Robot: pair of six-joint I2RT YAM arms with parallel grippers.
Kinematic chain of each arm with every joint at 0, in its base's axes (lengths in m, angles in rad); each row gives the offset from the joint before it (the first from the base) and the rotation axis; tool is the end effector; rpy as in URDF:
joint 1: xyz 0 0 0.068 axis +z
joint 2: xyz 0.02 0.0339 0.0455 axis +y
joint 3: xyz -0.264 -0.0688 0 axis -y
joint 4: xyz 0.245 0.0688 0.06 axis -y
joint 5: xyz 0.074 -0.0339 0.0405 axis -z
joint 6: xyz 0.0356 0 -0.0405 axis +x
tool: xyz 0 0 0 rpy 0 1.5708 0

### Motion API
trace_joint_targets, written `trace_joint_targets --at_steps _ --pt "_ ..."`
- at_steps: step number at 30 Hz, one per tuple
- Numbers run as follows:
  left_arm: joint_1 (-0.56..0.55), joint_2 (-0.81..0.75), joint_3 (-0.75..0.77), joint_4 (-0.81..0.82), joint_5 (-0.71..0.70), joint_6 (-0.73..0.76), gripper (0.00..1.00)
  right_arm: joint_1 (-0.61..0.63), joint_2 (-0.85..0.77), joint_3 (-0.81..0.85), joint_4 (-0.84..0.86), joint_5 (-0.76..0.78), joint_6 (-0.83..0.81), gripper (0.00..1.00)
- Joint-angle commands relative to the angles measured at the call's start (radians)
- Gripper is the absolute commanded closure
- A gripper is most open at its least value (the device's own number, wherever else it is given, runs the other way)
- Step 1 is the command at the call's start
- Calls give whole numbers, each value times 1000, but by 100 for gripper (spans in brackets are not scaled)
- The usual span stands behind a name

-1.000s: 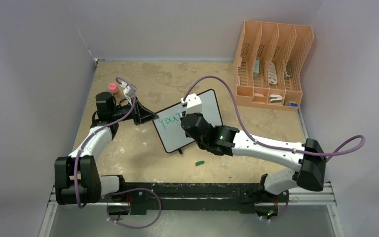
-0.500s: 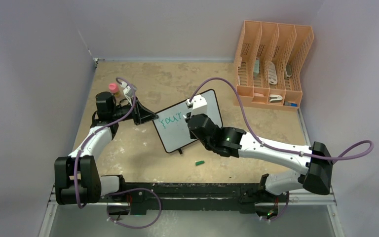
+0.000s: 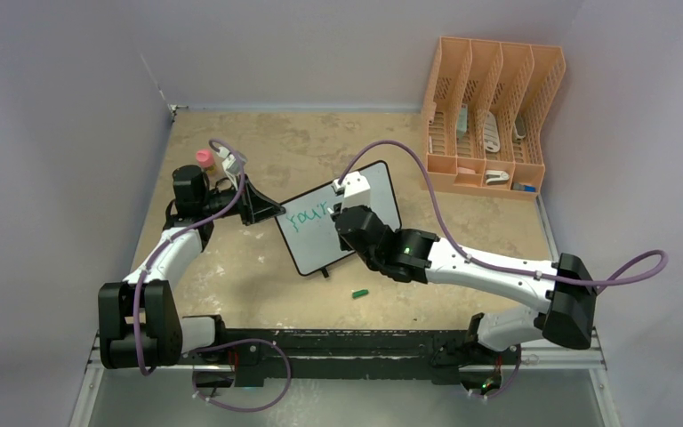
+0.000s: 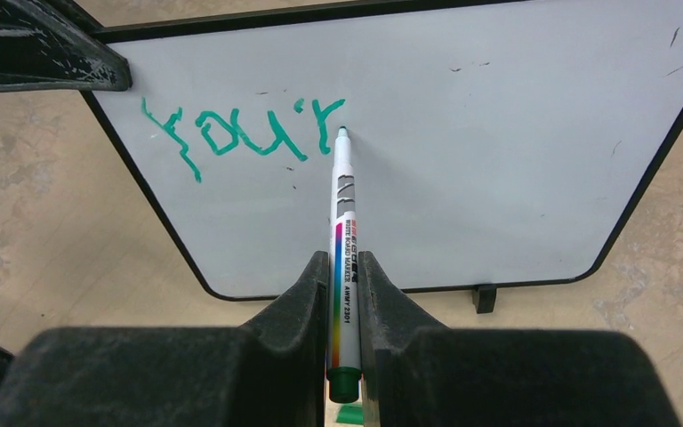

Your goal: Write a sentence on the whiteboard

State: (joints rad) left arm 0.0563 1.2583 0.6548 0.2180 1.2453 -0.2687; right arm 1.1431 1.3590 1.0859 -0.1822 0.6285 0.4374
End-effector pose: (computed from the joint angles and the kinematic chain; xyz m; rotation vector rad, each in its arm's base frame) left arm 0.2552 -0.0194 0.2430 0.5375 1.8155 -1.3386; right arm 0.1472 0.2724 0.3181 -0.2978 1.9339 0.4114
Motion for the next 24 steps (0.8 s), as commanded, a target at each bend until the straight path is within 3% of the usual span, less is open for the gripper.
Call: trace_joint_targets --at_steps 1,24 --pt "-15 0 25 -11 31 29 100 -3 8 19 29 8 7 100" --pt "-15 1 25 -11 32 29 100 -26 2 11 -16 55 30 100"
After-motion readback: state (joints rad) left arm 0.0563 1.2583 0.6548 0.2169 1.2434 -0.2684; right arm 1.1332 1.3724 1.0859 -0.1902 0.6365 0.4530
